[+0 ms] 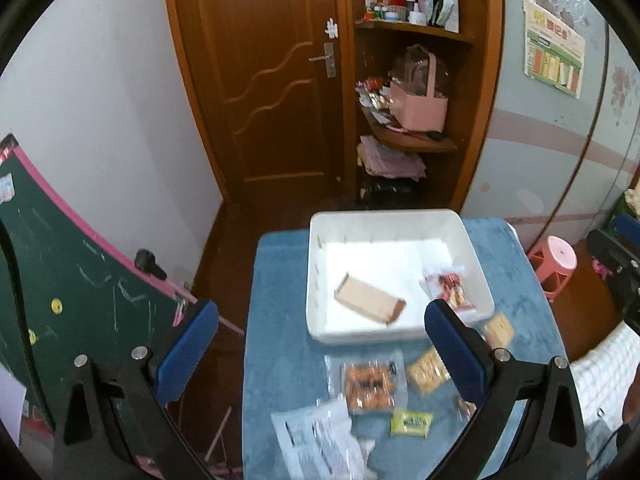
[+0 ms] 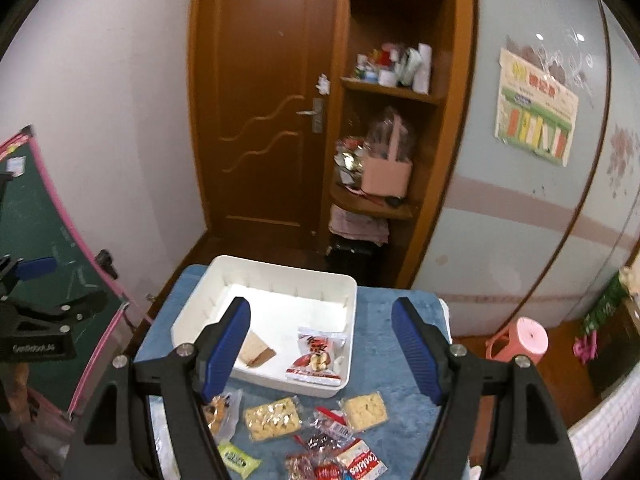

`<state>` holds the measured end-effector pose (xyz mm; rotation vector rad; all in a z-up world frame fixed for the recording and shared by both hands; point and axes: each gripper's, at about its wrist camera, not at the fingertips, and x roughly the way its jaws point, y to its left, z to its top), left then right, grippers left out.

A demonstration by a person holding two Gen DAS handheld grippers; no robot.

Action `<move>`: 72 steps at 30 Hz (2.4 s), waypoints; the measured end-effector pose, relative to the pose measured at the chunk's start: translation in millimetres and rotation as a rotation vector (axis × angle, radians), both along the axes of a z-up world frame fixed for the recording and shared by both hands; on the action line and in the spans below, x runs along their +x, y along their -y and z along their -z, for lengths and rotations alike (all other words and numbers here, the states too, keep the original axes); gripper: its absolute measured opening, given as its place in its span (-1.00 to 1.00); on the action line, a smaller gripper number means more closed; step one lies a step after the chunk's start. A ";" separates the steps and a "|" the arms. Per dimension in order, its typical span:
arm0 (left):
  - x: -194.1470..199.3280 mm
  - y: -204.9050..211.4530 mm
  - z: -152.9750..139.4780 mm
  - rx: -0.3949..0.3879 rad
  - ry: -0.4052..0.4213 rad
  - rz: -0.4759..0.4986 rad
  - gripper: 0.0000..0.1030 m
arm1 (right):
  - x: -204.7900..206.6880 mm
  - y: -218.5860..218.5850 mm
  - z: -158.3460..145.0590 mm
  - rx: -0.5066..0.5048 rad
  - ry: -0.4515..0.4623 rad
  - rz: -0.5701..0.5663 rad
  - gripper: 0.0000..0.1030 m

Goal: Organize snacks
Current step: 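Withdraw both tools from the bin back toward the remaining snacks, then grasp the clear bag of white packets with the left gripper while the right grasps the OATS bar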

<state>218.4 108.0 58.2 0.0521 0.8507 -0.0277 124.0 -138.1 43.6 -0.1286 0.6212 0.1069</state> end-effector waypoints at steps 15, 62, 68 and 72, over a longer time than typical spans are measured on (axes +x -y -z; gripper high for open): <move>-90.0 -16.5 28.9 -0.008 -0.025 -0.001 0.99 | -77.6 -10.2 52.5 0.033 -0.075 -0.144 0.43; -54.8 -47.1 327.7 -0.179 -0.432 -0.140 1.00 | -96.6 -117.3 295.3 0.062 -0.658 -0.354 0.43; -52.1 -59.8 330.4 -0.231 -0.432 -0.121 0.79 | -97.7 -127.3 304.9 0.070 -0.689 -0.369 0.43; -56.1 -59.7 327.9 -0.218 -0.417 -0.122 0.75 | -92.9 -133.8 307.6 0.108 -0.707 -0.366 0.43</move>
